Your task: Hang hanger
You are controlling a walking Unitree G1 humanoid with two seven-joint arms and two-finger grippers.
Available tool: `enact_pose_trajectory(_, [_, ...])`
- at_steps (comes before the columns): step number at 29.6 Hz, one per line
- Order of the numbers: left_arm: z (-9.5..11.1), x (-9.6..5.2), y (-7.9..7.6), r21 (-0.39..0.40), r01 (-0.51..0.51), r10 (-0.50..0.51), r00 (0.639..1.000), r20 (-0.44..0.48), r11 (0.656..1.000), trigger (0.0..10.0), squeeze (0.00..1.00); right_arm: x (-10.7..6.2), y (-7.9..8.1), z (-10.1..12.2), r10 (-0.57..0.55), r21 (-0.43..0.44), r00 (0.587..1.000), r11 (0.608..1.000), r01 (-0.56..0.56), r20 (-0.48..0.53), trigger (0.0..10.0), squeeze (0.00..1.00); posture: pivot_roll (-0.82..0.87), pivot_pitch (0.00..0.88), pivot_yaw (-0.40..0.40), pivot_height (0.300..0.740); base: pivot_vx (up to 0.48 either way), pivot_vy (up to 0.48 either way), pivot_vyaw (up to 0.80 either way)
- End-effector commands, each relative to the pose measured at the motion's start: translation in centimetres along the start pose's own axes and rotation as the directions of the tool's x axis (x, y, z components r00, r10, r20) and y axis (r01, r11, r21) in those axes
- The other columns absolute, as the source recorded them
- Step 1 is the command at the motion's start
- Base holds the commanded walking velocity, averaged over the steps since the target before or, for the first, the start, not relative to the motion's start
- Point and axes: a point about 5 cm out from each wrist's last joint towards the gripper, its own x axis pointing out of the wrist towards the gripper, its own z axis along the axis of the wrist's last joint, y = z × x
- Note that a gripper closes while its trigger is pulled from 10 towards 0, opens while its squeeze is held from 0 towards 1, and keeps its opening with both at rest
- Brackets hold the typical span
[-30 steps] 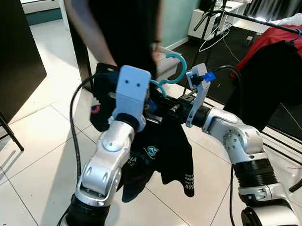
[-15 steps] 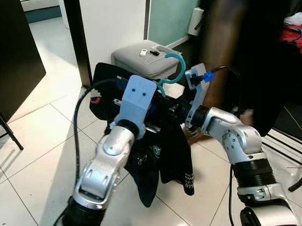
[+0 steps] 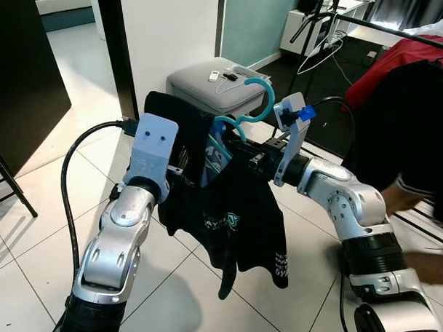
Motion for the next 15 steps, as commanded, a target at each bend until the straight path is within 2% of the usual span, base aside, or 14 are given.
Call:
enact_pose_trajectory(1, [-0.8, -0.2, 0.4, 0.015, 0.002, -0.002, 1.000, -0.014, 1.000, 10.0, 1.00, -0.4, -1.0, -0.6, -0.068, -0.014, 0.998, 0.998, 0.067, -0.013, 0.0, 0.00, 0.01, 0.067, -0.110, 0.740, 0.000, 0.000, 0.00])
enact_pose_trajectory(2, [-1.9, -0.3, 1.4, 0.035, -0.034, 0.035, 0.998, -0.044, 0.999, 10.0, 1.00, -0.7, -2.1, -1.4, -0.149, -0.020, 0.988, 0.989, 0.148, -0.044, 1.8, 0.00, 0.01, 0.068, -0.113, 0.740, 0.000, 0.000, 0.00])
enact_pose_trajectory(3, [-1.9, -0.3, 1.4, 0.035, -0.034, 0.035, 0.998, -0.044, 0.999, 10.0, 1.00, -0.7, -2.1, -1.4, -0.149, -0.020, 0.988, 0.989, 0.148, -0.044, 1.8, 0.00, 0.01, 0.068, -0.113, 0.740, 0.000, 0.000, 0.00])
enact_pose_trajectory(4, [-3.3, -0.5, 2.9, -0.002, -0.095, 0.094, 0.993, -0.077, 0.996, 10.0, 1.00, -1.2, -3.2, -2.6, -0.234, -0.027, 0.969, 0.972, 0.232, -0.085, 10.0, 0.00, 0.01, 0.069, -0.112, 0.740, 0.000, 0.000, 0.00])
enact_pose_trajectory(5, [-3.3, -0.5, 2.9, -0.002, -0.095, 0.094, 0.993, -0.077, 0.996, 10.0, 1.00, -1.2, -3.2, -2.6, -0.234, -0.027, 0.969, 0.972, 0.232, -0.085, 10.0, 0.00, 0.01, 0.069, -0.112, 0.740, 0.000, 0.000, 0.00])
enact_pose_trajectory(6, [-5.3, -0.8, 4.8, -0.044, -0.175, 0.168, 0.978, -0.128, 0.984, 10.0, 0.00, -1.8, -4.5, -4.2, -0.342, -0.094, 0.927, 0.939, 0.331, -0.156, 10.0, 0.00, 0.01, 0.069, -0.113, 0.740, 0.000, 0.000, -0.54])
enact_pose_trajectory(9, [-5.3, -0.8, 4.8, -0.044, -0.175, 0.168, 0.978, -0.128, 0.984, 10.0, 0.00, -1.8, -4.5, -4.2, -0.342, -0.094, 0.927, 0.939, 0.331, -0.156, 10.0, 0.00, 0.01, 0.069, -0.113, 0.740, 0.000, 0.000, -0.54])
enact_pose_trajectory(10, [-7.5, -1.4, 6.9, -0.214, -0.267, 0.227, 0.954, -0.197, 0.940, 10.0, 0.00, -3.0, -5.8, -6.2, -0.471, -0.103, 0.858, 0.882, 0.460, -0.202, 10.0, 0.00, 0.00, 0.069, -0.118, 0.740, 0.000, 0.000, -0.78])
enact_pose_trajectory(11, [-7.5, -1.4, 6.9, -0.214, -0.267, 0.227, 0.954, -0.197, 0.940, 10.0, 0.00, -3.0, -5.8, -6.2, -0.471, -0.103, 0.858, 0.882, 0.460, -0.202, 10.0, 0.00, 0.00, 0.069, -0.118, 0.740, 0.000, 0.000, -0.78])
enact_pose_trajectory(12, [-9.0, -2.1, 8.2, -0.404, -0.318, 0.243, 0.943, -0.226, 0.858, 10.0, 0.00, -4.0, -6.8, -7.1, -0.554, -0.023, 0.811, 0.828, 0.560, -0.190, 10.0, 0.00, 0.00, 0.064, -0.124, 0.740, 0.000, 0.000, -0.78])
enact_pose_trajectory(13, [-9.0, -2.1, 8.2, -0.404, -0.318, 0.243, 0.943, -0.226, 0.858, 10.0, 0.00, -4.0, -6.8, -7.1, -0.554, -0.023, 0.811, 0.828, 0.560, -0.190, 10.0, 0.00, 0.00, 0.064, -0.124, 0.740, 0.000, 0.000, -0.78])
enact_pose_trajectory(14, [-9.7, -2.3, 9.0, -0.506, -0.332, 0.257, 0.942, -0.215, 0.796, 10.0, 0.00, -4.8, -7.7, -7.4, -0.627, 0.009, 0.756, 0.769, 0.640, -0.191, 10.0, 0.00, -0.01, 0.062, -0.128, 0.740, 0.000, 0.000, -0.79])
enact_pose_trajectory(15, [-9.7, -2.3, 9.0, -0.506, -0.332, 0.257, 0.942, -0.215, 0.796, 10.0, 0.00, -4.8, -7.7, -7.4, -0.627, 0.009, 0.756, 0.769, 0.640, -0.191, 10.0, 0.00, -0.01, 0.062, -0.128, 0.740, 0.000, 0.000, -0.79])
